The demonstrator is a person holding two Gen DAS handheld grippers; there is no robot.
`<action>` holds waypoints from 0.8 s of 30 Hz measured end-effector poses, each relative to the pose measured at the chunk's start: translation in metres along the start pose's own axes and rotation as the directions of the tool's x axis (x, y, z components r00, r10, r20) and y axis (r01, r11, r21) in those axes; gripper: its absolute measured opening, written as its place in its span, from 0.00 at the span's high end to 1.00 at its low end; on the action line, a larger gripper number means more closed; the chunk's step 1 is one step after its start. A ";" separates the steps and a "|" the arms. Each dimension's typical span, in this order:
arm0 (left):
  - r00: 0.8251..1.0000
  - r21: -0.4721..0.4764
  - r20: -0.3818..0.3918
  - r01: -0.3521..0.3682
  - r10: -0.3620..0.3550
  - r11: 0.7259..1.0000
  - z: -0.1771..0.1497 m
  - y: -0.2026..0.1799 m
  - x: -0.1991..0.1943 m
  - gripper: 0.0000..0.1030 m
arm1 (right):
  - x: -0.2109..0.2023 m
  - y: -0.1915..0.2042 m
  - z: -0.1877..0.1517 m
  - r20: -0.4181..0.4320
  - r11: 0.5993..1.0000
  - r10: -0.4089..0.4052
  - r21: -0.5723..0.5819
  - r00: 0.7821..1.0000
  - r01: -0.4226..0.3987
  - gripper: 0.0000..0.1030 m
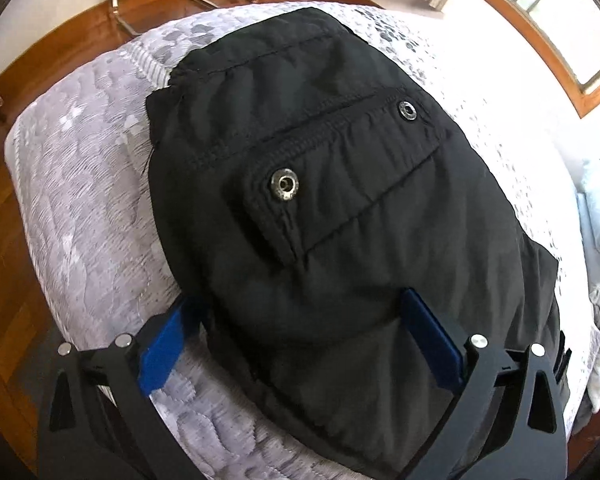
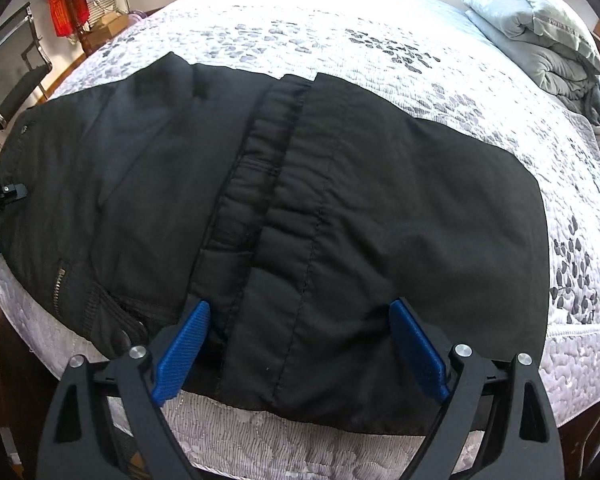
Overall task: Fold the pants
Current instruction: 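Grasp the waistband end of the black pants with the left gripper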
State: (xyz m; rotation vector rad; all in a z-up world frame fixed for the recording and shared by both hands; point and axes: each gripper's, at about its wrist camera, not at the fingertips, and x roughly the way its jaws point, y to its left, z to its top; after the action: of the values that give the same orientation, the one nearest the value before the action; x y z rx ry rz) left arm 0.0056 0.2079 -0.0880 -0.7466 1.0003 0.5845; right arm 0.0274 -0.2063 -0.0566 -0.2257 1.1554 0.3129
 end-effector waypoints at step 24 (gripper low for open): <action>0.979 -0.044 0.118 0.172 -0.165 0.984 -0.018 0.002 -0.041 0.87 | 0.004 -0.033 0.002 -0.049 0.990 0.045 0.137 0.998 -0.038 0.08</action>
State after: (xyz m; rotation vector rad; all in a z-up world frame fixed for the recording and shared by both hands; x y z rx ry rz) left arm -0.0232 0.1913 -0.0577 -0.8277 0.8094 0.5023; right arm 0.0422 -0.2357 -0.0587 -0.0901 1.2287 0.2646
